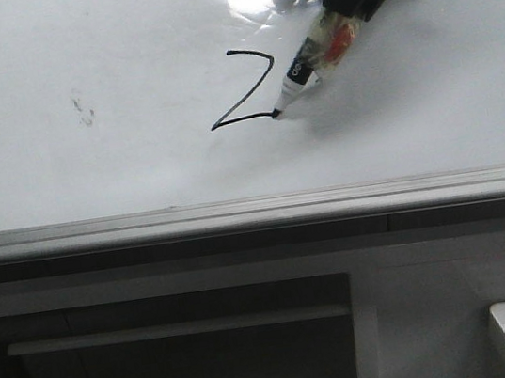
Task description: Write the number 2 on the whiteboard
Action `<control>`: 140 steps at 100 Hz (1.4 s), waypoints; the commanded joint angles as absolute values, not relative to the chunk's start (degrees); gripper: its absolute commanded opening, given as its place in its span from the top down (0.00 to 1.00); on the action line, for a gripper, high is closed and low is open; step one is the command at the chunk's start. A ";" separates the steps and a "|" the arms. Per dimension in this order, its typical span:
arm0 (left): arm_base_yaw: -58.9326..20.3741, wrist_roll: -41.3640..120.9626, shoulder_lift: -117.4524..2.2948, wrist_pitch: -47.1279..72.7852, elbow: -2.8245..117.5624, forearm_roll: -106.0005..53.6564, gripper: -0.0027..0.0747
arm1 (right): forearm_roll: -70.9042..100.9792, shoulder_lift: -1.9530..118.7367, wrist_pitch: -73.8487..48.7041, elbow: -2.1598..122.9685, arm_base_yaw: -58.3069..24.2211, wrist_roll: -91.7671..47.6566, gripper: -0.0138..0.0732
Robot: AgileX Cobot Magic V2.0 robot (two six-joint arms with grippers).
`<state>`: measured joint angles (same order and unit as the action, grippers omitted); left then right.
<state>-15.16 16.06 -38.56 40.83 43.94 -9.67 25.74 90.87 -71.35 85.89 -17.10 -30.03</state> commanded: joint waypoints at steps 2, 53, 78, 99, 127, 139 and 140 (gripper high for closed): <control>-15.83 16.22 -38.45 37.00 45.40 -10.53 0.36 | 29.55 87.37 -68.93 87.14 -16.84 -33.50 0.82; -40.45 32.95 -49.34 40.87 50.28 -14.50 0.36 | 34.81 73.63 -73.36 80.97 -27.33 -52.96 0.82; -50.84 35.75 -59.63 36.12 53.66 -14.83 0.36 | 34.81 70.31 -72.10 74.98 -29.88 -56.91 0.82; -55.41 35.76 -66.44 29.90 55.53 -15.04 0.36 | 34.81 70.20 -72.28 74.98 -29.88 -60.27 0.82; -55.70 35.76 -69.34 25.53 57.02 -15.92 0.36 | 34.81 70.20 -72.55 74.98 -29.88 -68.41 0.82; -55.70 35.76 -69.34 25.15 57.02 -15.92 0.41 | 34.81 70.20 -72.08 74.98 -29.88 -68.41 0.82; -55.70 35.76 -69.34 25.15 57.02 -16.00 0.42 | 34.81 70.20 -72.08 74.98 -29.88 -68.41 0.82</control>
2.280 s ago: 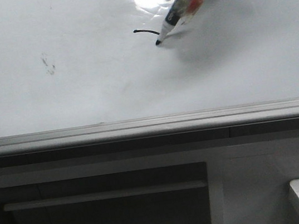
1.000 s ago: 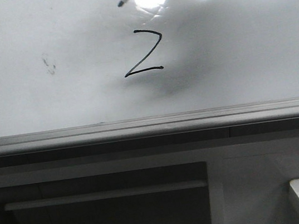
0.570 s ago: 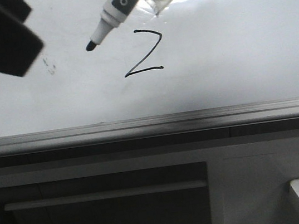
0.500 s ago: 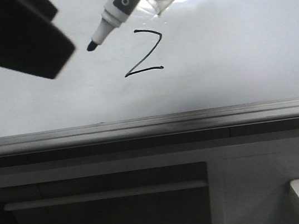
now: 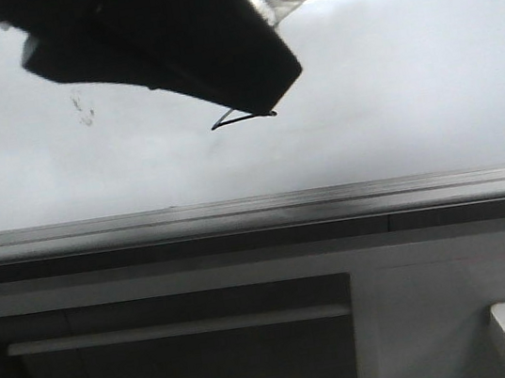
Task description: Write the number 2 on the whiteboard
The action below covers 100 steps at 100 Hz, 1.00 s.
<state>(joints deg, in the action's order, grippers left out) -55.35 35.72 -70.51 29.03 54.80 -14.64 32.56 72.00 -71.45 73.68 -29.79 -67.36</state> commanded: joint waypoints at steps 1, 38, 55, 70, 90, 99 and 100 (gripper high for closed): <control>-55.70 35.76 -69.34 25.15 57.02 -16.00 0.43 | 34.81 70.20 -72.08 74.98 -29.88 -68.41 0.82; -55.70 35.76 -69.34 25.26 57.02 -16.13 0.90 | 34.90 70.20 -71.99 74.98 -29.88 -68.41 0.82; -55.70 35.76 -69.34 25.48 57.02 -16.13 0.98 | 34.90 70.20 -72.51 74.98 -29.88 -68.31 0.82; -55.70 35.76 -69.34 25.48 57.02 -16.13 0.98 | 35.06 70.20 -72.40 74.98 -29.88 -68.31 0.82; -55.70 35.76 -69.34 25.48 57.02 -16.13 0.98 | 34.94 70.20 -71.35 74.98 -29.88 -67.30 0.67; -55.70 35.76 -69.34 25.48 57.02 -16.13 0.98 | 34.44 70.20 -70.63 75.10 -29.77 -66.08 0.54; -55.70 35.76 -69.34 25.48 57.02 -16.13 0.98 | 34.12 70.20 -70.63 75.10 -29.77 -65.94 0.53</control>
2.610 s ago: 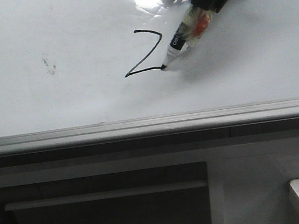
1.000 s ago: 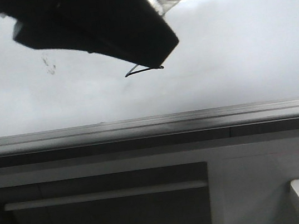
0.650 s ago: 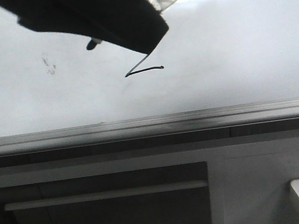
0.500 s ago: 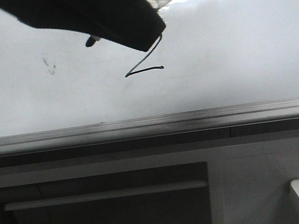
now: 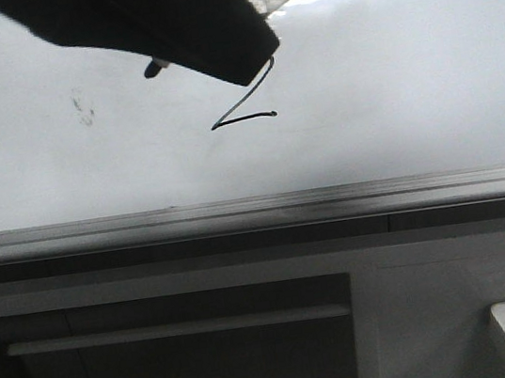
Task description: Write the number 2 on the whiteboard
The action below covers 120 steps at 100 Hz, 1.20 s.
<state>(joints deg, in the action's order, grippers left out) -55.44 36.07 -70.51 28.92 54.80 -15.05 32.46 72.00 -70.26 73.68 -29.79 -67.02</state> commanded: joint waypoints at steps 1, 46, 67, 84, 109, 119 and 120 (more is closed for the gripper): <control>-55.70 35.76 -69.34 25.48 57.02 -16.13 0.98 | 33.96 70.20 -70.63 75.26 -29.77 -65.65 0.52; -41.09 33.11 -65.54 29.62 57.02 -14.76 0.98 | 16.59 57.24 -72.11 74.55 -18.32 -41.99 0.50; -25.12 26.87 -66.43 29.43 56.80 -14.88 0.98 | 16.59 50.37 -69.22 67.32 -14.77 -41.76 0.50; -15.65 23.07 -70.17 28.05 56.71 -16.34 0.98 | 16.69 48.11 -67.72 63.00 -14.77 -41.76 0.50; -9.89 23.11 -75.41 27.92 56.71 -18.07 0.98 | 16.78 47.99 -66.63 60.96 -14.77 -41.23 0.50; -9.89 23.11 -75.67 28.03 56.71 -18.07 0.98 | 16.78 47.99 -66.38 60.96 -14.77 -40.74 0.50; -9.89 23.11 -75.67 28.03 56.71 -18.07 0.98 | 16.78 47.99 -66.38 60.96 -14.77 -40.74 0.50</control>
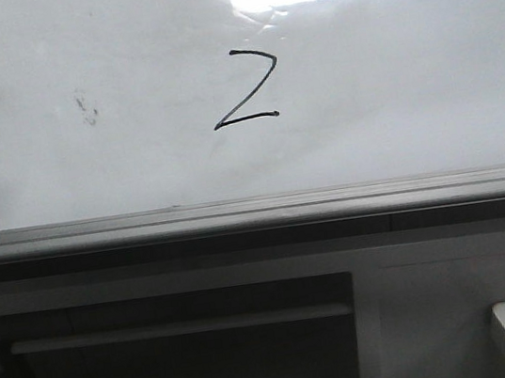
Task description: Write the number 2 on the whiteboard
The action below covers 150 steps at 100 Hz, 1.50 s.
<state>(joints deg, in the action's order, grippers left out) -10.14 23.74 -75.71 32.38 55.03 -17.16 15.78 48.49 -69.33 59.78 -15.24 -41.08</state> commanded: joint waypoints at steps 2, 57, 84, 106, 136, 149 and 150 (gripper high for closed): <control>-9.89 23.11 -75.67 28.03 56.71 -18.07 0.98 | 16.78 47.99 -66.38 60.96 -14.77 -40.74 0.50; -9.89 23.11 -74.67 28.33 56.71 -18.07 0.50 | 16.78 47.99 -65.40 60.96 -14.77 -39.62 0.50; -9.89 23.11 -70.16 31.65 56.71 -16.99 0.50 | 16.67 47.99 -65.14 60.96 -14.77 -36.28 0.50; -9.89 18.36 -64.96 42.37 58.42 -7.75 0.50 | 9.17 47.99 -64.65 60.72 -14.69 -18.22 0.50; -9.89 8.53 -53.37 44.73 57.14 1.75 0.50 | 4.43 40.48 -50.97 50.13 -10.95 -2.24 0.64; -9.89 8.10 -48.11 37.15 50.99 1.47 0.50 | 4.43 33.46 -42.59 43.76 -10.42 0.00 0.70; -9.89 8.10 -47.50 36.68 50.12 1.50 0.50 | 4.43 33.07 -42.59 43.48 -10.42 0.00 0.70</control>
<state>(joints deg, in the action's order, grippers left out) -10.14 9.13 -50.85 44.45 52.68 1.47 4.92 37.27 -51.25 45.16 -10.94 -1.61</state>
